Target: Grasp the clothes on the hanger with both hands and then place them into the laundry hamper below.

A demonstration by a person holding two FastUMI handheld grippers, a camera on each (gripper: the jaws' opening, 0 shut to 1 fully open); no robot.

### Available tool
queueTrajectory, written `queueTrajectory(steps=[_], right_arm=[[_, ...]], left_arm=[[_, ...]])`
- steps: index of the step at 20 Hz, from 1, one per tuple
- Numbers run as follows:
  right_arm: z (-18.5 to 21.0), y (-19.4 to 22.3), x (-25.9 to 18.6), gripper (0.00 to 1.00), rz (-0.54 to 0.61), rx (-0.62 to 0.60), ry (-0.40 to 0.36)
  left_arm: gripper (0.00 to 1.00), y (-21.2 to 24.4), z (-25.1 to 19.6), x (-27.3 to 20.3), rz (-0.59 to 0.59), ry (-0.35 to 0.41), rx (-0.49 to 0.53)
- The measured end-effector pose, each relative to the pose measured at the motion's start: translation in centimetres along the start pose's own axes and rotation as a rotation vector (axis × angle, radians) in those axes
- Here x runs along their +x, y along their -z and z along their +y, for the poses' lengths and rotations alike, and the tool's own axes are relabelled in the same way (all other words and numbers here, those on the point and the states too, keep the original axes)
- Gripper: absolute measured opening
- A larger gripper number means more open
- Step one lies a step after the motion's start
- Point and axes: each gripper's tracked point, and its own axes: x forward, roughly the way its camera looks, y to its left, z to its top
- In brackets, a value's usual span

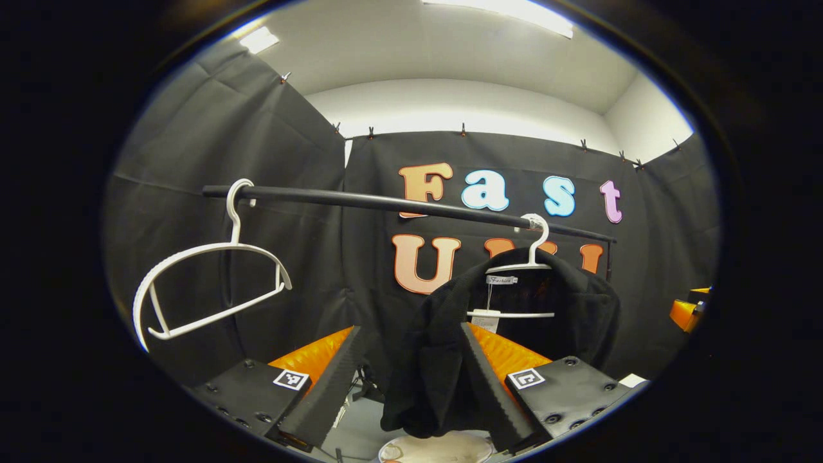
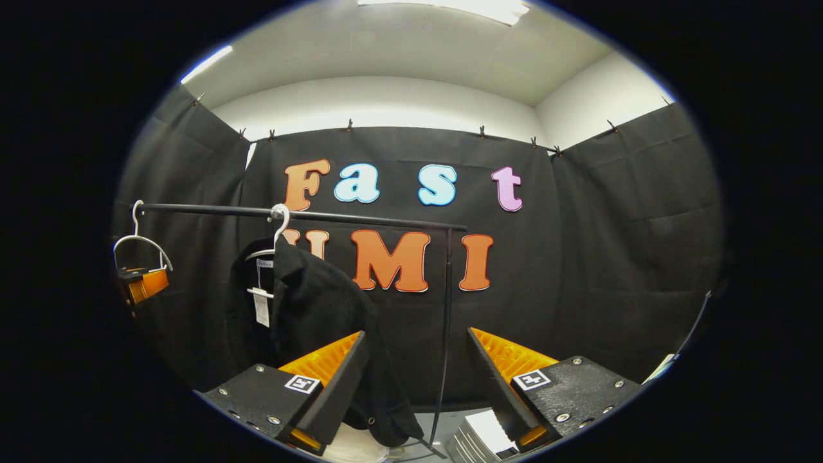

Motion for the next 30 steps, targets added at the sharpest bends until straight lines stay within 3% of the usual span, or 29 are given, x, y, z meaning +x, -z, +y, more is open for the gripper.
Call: queueTrajectory(steps=[7, 19, 27, 30], right_arm=[[2.4, 0.6, 0.1, 0.94, 0.013, -0.018, -0.055], [12.1, 5.0, 1.8, 0.94, 0.099, -0.003, -0.253], [16.7, 8.1, 5.8, 0.93, 0.139, -0.031, -0.266], [17.6, 9.1, 7.2, 0.92, 0.15, -0.052, -0.254]], left_arm=[[0.93, -0.2, 0.9, -1.0, -0.001, -0.025, 0.012], [0.93, 0.5, 2.4, -2.0, 0.023, -0.06, 0.048], [0.93, 1.9, 3.9, -2.0, 0.053, -0.081, 0.055], [0.98, 2.5, 3.8, -1.1, 0.054, -0.077, 0.067]])
